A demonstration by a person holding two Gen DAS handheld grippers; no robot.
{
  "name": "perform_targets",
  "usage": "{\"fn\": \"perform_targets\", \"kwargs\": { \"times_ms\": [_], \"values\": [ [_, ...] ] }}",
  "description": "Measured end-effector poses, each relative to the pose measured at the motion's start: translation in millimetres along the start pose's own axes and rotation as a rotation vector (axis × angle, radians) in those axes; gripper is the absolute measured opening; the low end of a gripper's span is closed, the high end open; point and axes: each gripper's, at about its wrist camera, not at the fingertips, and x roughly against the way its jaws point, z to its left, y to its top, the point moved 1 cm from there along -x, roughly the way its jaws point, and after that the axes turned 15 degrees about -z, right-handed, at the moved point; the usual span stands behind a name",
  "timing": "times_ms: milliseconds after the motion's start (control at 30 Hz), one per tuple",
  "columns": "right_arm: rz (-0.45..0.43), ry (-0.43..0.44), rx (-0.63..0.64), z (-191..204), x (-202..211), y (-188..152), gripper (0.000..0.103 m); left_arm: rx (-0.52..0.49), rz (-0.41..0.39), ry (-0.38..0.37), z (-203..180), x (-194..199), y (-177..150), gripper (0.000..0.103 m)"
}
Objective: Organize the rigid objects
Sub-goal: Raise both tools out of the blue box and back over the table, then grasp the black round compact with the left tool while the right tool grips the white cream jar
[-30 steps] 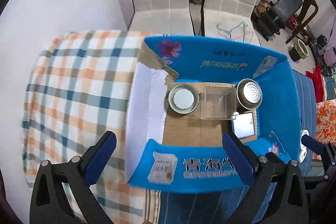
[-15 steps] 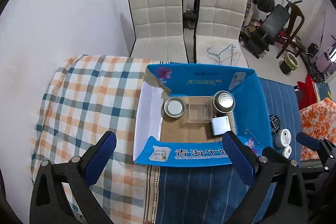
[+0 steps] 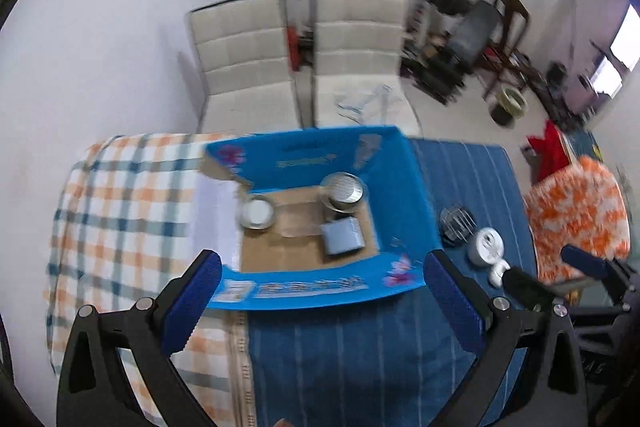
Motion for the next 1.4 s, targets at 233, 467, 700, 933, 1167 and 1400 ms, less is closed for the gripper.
{"fn": "perform_targets", "kwargs": {
  "times_ms": [233,467,700,933,1167,1400],
  "values": [
    [0.118,-0.043,-0.181,-112.7,-86.1,-9.8,0.103,-0.12,0.043,-0.048,-94.4,-58.6,-6.4,0.103],
    [0.299,-0.041,-0.2,-142.6,-202.9,-39.8,0.103,-0.194,0.115,0.053,-149.5,-140.9,-21.3,0.103],
    [0.365,-0.06,-0.17,-145.9,-261.4,-66.3,0.073,-0.257,0.157,0.129,-165.4,-185.6,-34.9,0.103],
    [0.334,-0.076,-0.164,-175.3,-259.3,-59.6,0.071,-0.229,0.179,0.13,-174.1,-197.9,-31.4,0.103],
    [0.349,-0.046,-0.248,-236.7,-273.9,-36.3,0.071,-0.171,0.214,-0.027,-216.3,-217.2,-17.7,0.103],
    [0.362,-0.025,-0.241,-249.2,-278.9,-22.5,0.071,-0.147,0.334,-0.05,-237.4,-272.0,-33.8,0.103]
  ]
}}
